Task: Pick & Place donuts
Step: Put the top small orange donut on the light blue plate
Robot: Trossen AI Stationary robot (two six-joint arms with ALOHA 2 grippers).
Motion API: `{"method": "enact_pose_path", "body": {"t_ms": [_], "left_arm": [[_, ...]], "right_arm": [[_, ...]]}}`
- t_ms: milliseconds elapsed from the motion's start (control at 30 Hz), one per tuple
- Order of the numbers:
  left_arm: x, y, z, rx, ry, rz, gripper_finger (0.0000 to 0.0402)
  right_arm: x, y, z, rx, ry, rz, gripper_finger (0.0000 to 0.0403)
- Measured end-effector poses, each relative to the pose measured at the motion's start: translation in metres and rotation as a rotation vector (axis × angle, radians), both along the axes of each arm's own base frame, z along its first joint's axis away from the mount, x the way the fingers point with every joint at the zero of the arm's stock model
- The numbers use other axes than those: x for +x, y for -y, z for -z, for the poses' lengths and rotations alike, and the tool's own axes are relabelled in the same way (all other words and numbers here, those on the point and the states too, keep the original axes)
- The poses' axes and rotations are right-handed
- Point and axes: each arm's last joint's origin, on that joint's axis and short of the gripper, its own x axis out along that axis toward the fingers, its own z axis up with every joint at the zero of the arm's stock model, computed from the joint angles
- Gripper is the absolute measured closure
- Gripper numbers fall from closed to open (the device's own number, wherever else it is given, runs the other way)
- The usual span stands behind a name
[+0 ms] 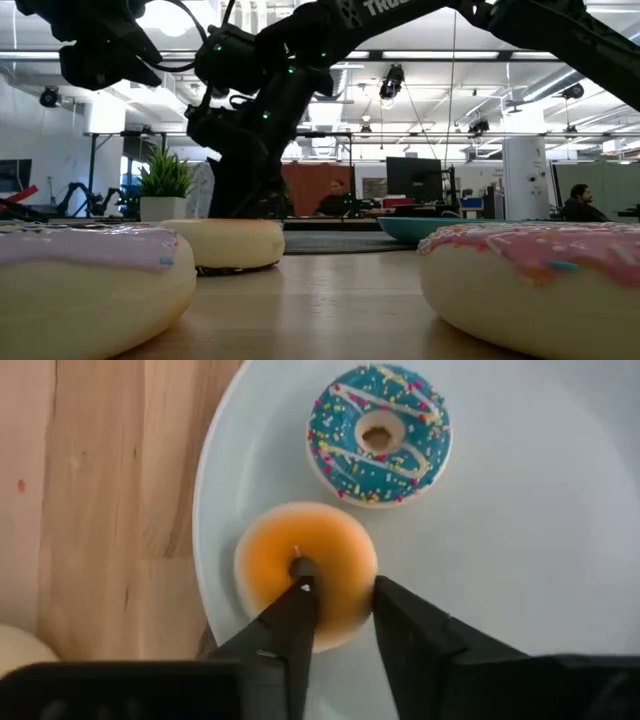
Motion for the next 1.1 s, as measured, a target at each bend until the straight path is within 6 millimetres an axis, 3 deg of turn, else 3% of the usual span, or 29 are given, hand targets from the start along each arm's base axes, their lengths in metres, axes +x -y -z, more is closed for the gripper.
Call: {"method": "enact_pose_path", "body": {"t_ms": [167, 333, 433, 633, 867, 1100], "left_arm": [[0.0, 0.0, 0.0, 0.0, -0.001, 0.0, 0.0274], [0.0, 0.0, 0.0, 0.0, -0.001, 0.002, 0.0274], [0.0, 0.001, 0.0, -0.006, 0.0, -0.001, 0.0274], [0.0, 0.001, 0.0, -0.054, 0.015, -0.026, 0.0274], [0.004, 0.001, 0.005, -0.047, 0.068, -0.063, 0.0274], [0.008, -0.002, 0.003, 0.037, 0.148, -0.175, 0.0273]], "right_arm": [[0.0, 0.0, 0.0, 0.007, 0.005, -0.009, 0.0383], [-0.002, 0.001, -0.006, 0.041, 0.005, -0.021, 0.0391], [-0.005, 0.001, -0.027, 0.01, 0.046, -0.01, 0.0391], [-0.014, -0.007, -0.083, -0.28, 0.248, 0.106, 0.0392], [-0.039, -0.031, -0.116, -0.498, 0.464, 0.33, 0.0392], [-0.063, -0.048, -0.14, -0.491, 0.609, 0.464, 0.0392]]}}
